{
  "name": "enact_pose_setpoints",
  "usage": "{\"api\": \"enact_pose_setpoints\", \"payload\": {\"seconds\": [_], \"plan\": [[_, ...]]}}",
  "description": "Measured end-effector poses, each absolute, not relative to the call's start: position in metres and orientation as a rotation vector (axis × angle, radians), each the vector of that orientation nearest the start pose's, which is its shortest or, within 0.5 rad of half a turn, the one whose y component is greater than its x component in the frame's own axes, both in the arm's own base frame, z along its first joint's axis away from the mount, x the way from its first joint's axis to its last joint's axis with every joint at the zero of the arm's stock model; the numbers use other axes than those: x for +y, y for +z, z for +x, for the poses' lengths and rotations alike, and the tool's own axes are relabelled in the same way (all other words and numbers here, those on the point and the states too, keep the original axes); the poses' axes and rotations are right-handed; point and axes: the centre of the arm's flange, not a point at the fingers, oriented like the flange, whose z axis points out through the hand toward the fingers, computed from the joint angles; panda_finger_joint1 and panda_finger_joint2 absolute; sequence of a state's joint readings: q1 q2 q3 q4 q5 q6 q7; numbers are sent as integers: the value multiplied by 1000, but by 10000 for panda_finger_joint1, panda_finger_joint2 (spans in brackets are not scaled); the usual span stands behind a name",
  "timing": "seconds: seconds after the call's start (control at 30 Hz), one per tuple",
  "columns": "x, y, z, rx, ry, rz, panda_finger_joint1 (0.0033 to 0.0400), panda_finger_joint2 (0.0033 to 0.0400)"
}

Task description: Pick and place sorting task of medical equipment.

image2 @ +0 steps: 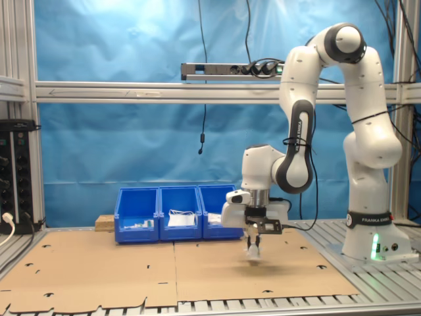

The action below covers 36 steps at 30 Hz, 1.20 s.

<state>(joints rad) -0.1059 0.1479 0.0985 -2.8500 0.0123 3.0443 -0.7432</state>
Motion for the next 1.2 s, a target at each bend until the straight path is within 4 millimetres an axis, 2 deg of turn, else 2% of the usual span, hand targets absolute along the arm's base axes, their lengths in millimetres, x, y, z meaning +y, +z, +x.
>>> {"api": "enact_pose_setpoints", "payload": {"seconds": [0.47, 0.83, 1.0, 1.2], "plan": [[-12, 248, 366, -1090, -30, -2964, 76, 76], [-22, 310, 362, -1040, 41, -2972, 76, 76], [-36, 338, 359, -980, 57, -2992, 76, 76], [-62, 368, 355, -868, 60, -3044, 76, 76]]}}
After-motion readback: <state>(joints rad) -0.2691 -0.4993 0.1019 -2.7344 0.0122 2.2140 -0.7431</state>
